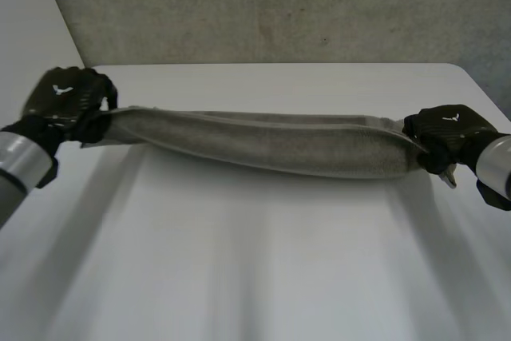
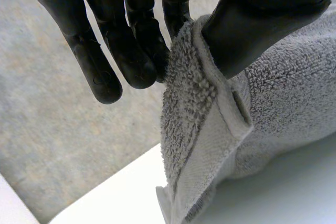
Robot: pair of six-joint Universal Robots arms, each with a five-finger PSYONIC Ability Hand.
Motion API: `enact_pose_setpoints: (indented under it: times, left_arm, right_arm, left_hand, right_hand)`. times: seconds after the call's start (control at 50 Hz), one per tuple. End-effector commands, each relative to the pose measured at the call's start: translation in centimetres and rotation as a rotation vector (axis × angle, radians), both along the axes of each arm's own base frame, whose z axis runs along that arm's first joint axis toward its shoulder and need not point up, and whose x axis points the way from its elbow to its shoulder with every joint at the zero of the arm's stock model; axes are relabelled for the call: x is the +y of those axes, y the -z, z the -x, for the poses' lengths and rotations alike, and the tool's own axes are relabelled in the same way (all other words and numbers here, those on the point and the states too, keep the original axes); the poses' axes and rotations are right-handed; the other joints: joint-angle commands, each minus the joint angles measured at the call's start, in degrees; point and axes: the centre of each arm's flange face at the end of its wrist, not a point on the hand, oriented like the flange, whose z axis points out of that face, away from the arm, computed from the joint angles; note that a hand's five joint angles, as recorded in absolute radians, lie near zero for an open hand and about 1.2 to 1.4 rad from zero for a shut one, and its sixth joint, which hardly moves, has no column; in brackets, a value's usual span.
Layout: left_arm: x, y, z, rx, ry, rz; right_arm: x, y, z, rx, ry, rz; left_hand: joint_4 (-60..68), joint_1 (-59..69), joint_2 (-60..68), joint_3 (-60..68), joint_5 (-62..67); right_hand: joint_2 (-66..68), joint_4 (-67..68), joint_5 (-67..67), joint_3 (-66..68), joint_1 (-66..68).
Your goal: Fold the towel.
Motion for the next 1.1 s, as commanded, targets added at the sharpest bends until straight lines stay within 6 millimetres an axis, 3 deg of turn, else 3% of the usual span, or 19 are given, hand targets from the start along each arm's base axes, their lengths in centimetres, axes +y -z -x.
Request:
enact_pose_setpoints:
  times: [0.02,0.14,0.22,0.32,0.38,0.42,0.58,0.94,0.98,1.02,1.04,1.08,1.1]
  left_arm:
    - [1.5,-1.2,-1.1,0.018,0.045,0.019]
    - [0.6,-1.0,-1.4,0.059,0.048,-0.006]
    - [-0.8,0.4,-1.2,0.066,0.055,-0.055]
    - [-4.8,2.9,-1.0,0.076,0.062,-0.119]
    - [-5.7,3.5,-0.5,0.075,0.074,-0.125]
    - [-7.6,4.5,0.6,0.072,0.074,-0.126]
    - [-12.1,7.3,0.9,0.073,-0.006,-0.124]
    - [-15.4,11.4,3.6,0.066,0.043,-0.130]
    - [-15.5,11.6,3.8,0.065,0.048,-0.128]
    - [-15.7,12.0,4.1,0.065,0.050,-0.130]
    - [-15.7,12.0,4.1,0.065,0.051,-0.130]
    - [-15.8,12.0,4.1,0.064,0.051,-0.126]
    - [-15.8,12.0,4.1,0.064,0.051,-0.126]
  right_arm:
    - [1.4,-2.0,0.6,-0.022,-0.037,0.029]
    - [0.6,-2.7,0.5,-0.025,-0.043,0.061]
    - [-0.8,-1.6,0.3,-0.023,-0.043,0.032]
    - [-3.8,0.1,-0.1,-0.025,-0.047,0.009]
    - [-5.2,1.2,-0.8,-0.029,-0.063,0.002]
    - [-5.8,1.5,-1.3,-0.030,-0.074,0.005]
    - [-8.5,3.8,-3.0,-0.023,-0.101,0.017]
    - [-13.1,7.3,-4.7,0.002,-0.051,0.124]
    - [-13.5,7.7,-4.9,0.005,-0.044,0.129]
    - [-13.7,8.0,-4.8,0.007,-0.036,0.127]
    - [-13.7,8.0,-4.8,0.007,-0.036,0.127]
    - [-14.0,8.4,-4.8,0.016,-0.015,0.128]
    - [-14.0,8.4,-4.8,0.016,-0.015,0.128]
  left_hand:
    - [1.8,3.8,2.7,2.4,3.4]
    - [1.8,3.8,2.7,2.4,3.4]
    - [1.8,3.8,2.7,2.4,3.4]
    - [1.8,3.8,2.7,2.4,3.4]
    - [1.8,3.8,2.7,2.4,3.4]
    - [1.8,3.8,2.7,2.4,3.4]
    - [1.8,3.8,2.7,2.4,3.4]
    - [1.8,3.8,2.7,2.4,3.4]
    - [-1.9,0.1,-0.9,-1.3,-0.3]
    - [-18.9,-17.0,-18.0,-18.4,-17.4]
    - [-19.0,-17.1,-18.1,-18.5,-17.5]
    - [-44.3,-42.4,-43.4,-43.7,-42.7]
    - [-44.4,-42.5,-43.5,-43.9,-42.9]
  right_hand:
    - [5.3,4.0,3.7,6.2,4.2]
    - [4.0,2.7,2.4,4.9,2.9]
    - [3.2,1.9,1.6,4.1,2.0]
    - [1.3,0.0,-0.3,2.2,0.2]
    - [1.3,0.0,-0.3,2.2,0.2]
    - [1.6,0.4,0.0,2.5,0.5]
    - [1.6,0.4,0.0,2.5,0.5]
    - [2.1,0.9,0.5,3.0,1.0]
    - [1.1,-0.1,-0.5,2.0,0.0]
    - [-4.9,-6.1,-6.5,-4.0,-6.0]
    - [-4.9,-6.2,-6.5,-4.0,-6.0]
    - [-37.2,-38.5,-38.8,-36.3,-38.4]
    - [-37.4,-38.7,-39.0,-36.5,-38.5]
